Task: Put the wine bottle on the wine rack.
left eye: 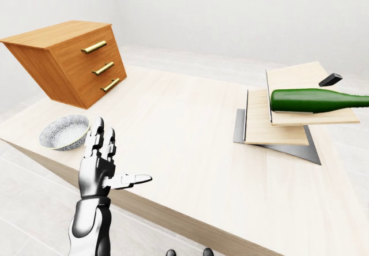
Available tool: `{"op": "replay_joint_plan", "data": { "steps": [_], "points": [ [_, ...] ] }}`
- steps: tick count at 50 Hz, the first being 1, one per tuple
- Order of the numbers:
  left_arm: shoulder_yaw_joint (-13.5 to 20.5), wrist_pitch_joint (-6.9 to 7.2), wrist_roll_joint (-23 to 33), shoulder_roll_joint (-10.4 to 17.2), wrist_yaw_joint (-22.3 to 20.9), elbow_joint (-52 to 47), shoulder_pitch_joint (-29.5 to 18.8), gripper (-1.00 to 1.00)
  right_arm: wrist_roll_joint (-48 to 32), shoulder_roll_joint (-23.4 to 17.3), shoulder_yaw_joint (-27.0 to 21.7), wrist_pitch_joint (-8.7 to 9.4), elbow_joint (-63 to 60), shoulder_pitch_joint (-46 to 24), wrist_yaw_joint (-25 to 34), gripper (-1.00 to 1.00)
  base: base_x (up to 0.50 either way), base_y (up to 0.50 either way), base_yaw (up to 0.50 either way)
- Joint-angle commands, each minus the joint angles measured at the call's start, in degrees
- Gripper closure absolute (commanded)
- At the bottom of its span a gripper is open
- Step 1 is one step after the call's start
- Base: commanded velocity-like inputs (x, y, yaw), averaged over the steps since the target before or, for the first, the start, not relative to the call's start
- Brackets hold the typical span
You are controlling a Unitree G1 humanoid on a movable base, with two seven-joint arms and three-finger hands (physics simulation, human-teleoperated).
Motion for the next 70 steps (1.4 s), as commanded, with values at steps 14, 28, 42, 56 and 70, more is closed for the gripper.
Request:
{"op": "replay_joint_plan", "data": {
  "steps": [14, 28, 42, 56, 70],
  "points": [
    [-0.63, -0.55, 0.20, -0.29, -0.09, -0.14, 0.48, -1.00, 6.77, -7.01, -5.88, 0.00, -6.75, 8.74, -1.26, -1.00, 0.00, 0.00, 0.00],
    [-0.54, -1.18, -0.02, -0.25, -0.37, 0.56, 0.57, -1.00, 20.63, -8.01, -14.82, 0.00, -22.68, 13.50, -15.48, -1.00, 0.00, 0.00, 0.00],
    [-0.15, 0.18, -0.73, -0.34, -0.80, -2.56, 1.77, -1.00, 40.33, -7.84, -20.30, 0.00, -36.99, 18.15, -30.87, -1.00, 0.00, 0.00, 0.00],
    [-0.54, 0.18, -0.60, -0.90, -1.21, -5.97, 2.79, -1.00, 55.56, -10.65, -22.40, 0.00, -46.37, 20.62, -41.58, -1.00, 0.00, 0.00, 0.00],
    [0.39, 0.18, -1.45, -1.31, -1.85, -10.21, 3.66, -1.00, 55.64, -10.61, -28.41, 0.00, -47.81, 16.15, -41.63, -1.00, 0.00, 0.00, 0.00]
  ]
}}
